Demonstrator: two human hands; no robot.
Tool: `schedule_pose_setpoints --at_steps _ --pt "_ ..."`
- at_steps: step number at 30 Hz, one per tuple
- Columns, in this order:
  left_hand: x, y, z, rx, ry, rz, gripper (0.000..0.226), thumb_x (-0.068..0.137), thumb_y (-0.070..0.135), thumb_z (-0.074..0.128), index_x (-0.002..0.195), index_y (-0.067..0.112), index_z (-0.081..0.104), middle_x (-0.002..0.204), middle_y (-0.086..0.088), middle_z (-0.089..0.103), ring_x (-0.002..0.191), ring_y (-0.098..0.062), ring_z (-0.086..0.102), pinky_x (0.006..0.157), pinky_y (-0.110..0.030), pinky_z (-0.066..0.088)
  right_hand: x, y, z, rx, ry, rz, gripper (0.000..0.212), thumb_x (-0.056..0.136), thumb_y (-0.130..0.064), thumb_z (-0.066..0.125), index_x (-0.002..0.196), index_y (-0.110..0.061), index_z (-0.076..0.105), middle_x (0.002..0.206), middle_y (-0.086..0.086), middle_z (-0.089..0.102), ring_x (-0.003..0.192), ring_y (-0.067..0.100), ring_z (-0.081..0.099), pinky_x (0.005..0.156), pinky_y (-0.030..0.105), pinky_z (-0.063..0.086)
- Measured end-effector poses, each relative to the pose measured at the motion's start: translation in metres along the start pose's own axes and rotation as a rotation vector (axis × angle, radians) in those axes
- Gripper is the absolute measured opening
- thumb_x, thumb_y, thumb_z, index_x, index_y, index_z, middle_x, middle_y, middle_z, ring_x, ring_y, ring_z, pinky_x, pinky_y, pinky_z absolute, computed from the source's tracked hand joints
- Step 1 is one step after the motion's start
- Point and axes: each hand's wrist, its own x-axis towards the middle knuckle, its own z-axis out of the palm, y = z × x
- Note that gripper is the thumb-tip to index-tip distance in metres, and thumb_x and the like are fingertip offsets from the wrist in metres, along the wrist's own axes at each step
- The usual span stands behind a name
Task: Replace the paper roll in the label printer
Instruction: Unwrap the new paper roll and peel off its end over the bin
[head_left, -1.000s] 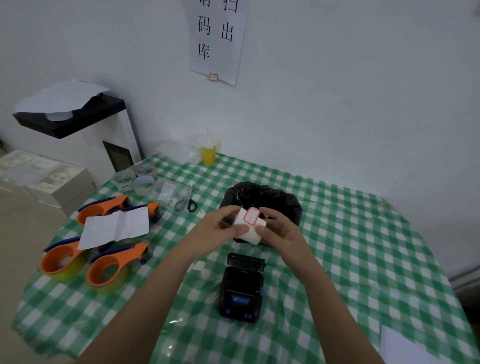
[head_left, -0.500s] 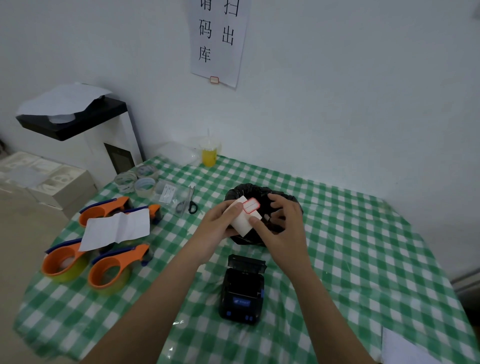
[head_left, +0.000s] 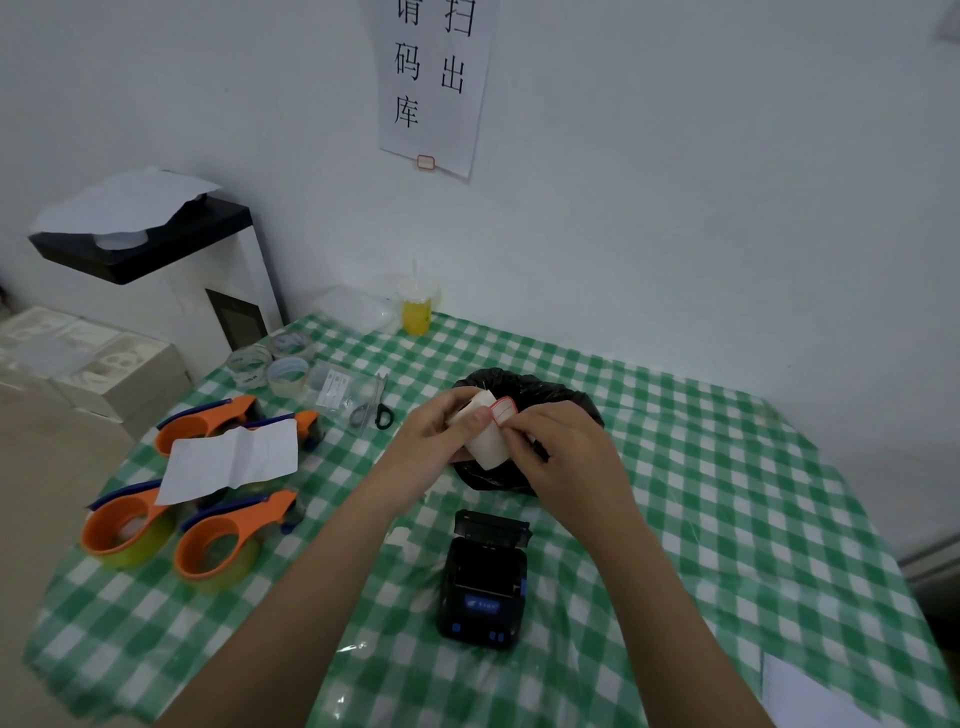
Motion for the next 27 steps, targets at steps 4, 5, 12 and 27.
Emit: schedule_pose_setpoints --at_steps 4,5,12,27 --pt "0.0000 0.0022 0.0009 0.022 -0.004 0.019 0.033 0.090 0.024 0.052 0.122 0.014 0.053 0.107 0.002 0.063 0.093 -0.009 0.063 0.071 -0.015 0.056 0.0015 -0.0017 -0.0003 -0.043 -0.006 0.013 0.030 0.086 -0.030 0.048 0.082 -0.012 0.071 0.074 -0.001 0.071 0.072 0.018 0.061 0.066 0.027 0.050" --pt "-0.0002 0.0026 0.0012 0.023 -0.008 0.023 0.032 0.090 0.023 0.053 0.121 0.014 0.053 0.106 0.003 0.063 0.093 -0.009 0.063 0.071 -0.015 0.056 0.0016 -0.0021 -0.0001 -0.047 -0.004 0.022 0.030 0.086 -0.030 0.048 0.081 -0.012 0.071 0.073 -0.002 0.070 0.071 0.018 0.061 0.066 0.025 0.049" --pt "-0.0018 0.0036 0.0023 0.021 -0.011 0.024 0.021 0.090 0.023 0.053 0.111 0.023 0.056 0.101 0.006 0.063 0.092 -0.009 0.063 0.079 -0.023 0.055 -0.0006 -0.0032 -0.0028 0.062 0.013 0.093 0.017 0.082 -0.024 0.059 0.083 -0.013 0.071 0.077 -0.001 0.071 0.073 0.017 0.061 0.069 0.023 0.048" --pt "-0.0031 0.0053 0.0047 0.031 -0.012 0.040 0.017 0.089 0.025 0.054 0.106 0.027 0.057 0.101 0.006 0.064 0.091 -0.007 0.063 0.075 -0.019 0.056 -0.0027 -0.0051 -0.0025 0.031 0.025 0.128 0.017 0.086 -0.027 0.059 0.089 -0.017 0.072 0.080 -0.005 0.071 0.076 0.012 0.061 0.068 0.020 0.047"
